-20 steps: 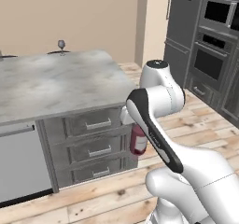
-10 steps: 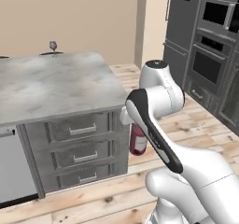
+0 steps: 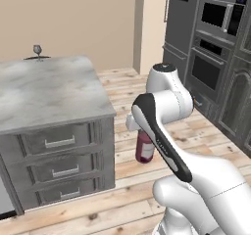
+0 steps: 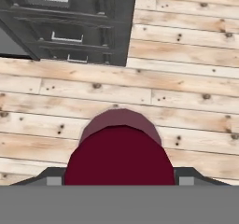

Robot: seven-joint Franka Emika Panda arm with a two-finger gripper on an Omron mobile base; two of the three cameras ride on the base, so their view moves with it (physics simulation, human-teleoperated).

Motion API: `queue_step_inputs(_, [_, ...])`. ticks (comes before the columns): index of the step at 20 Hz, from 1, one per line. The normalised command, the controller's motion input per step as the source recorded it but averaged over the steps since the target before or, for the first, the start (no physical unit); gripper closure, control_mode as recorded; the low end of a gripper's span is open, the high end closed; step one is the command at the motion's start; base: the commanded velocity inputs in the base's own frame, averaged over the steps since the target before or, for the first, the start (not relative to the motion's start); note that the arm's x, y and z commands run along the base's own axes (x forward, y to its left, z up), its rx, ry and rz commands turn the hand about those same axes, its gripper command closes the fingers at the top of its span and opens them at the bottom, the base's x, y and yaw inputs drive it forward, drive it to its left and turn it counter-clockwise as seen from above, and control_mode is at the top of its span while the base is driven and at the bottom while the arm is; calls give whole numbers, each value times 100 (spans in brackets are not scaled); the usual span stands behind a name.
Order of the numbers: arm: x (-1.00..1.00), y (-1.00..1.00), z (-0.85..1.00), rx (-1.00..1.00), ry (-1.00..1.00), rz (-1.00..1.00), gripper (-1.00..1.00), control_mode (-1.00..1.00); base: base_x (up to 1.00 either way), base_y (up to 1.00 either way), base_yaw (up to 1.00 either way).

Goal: There is a wine glass and glass cup on the dining counter. Place the wine bottle next to the wine glass and the juice bottle next to the glass cup.

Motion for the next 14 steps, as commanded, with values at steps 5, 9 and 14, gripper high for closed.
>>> queue_step_inputs(5, [0,0,0,0,0,0,100,100,35,-60,0])
queue_step_inputs(9, [0,0,0,0,0,0,100,100,40,-56,0])
queue_step_inputs(14, [0,0,0,0,0,0,100,100,47,-53,0])
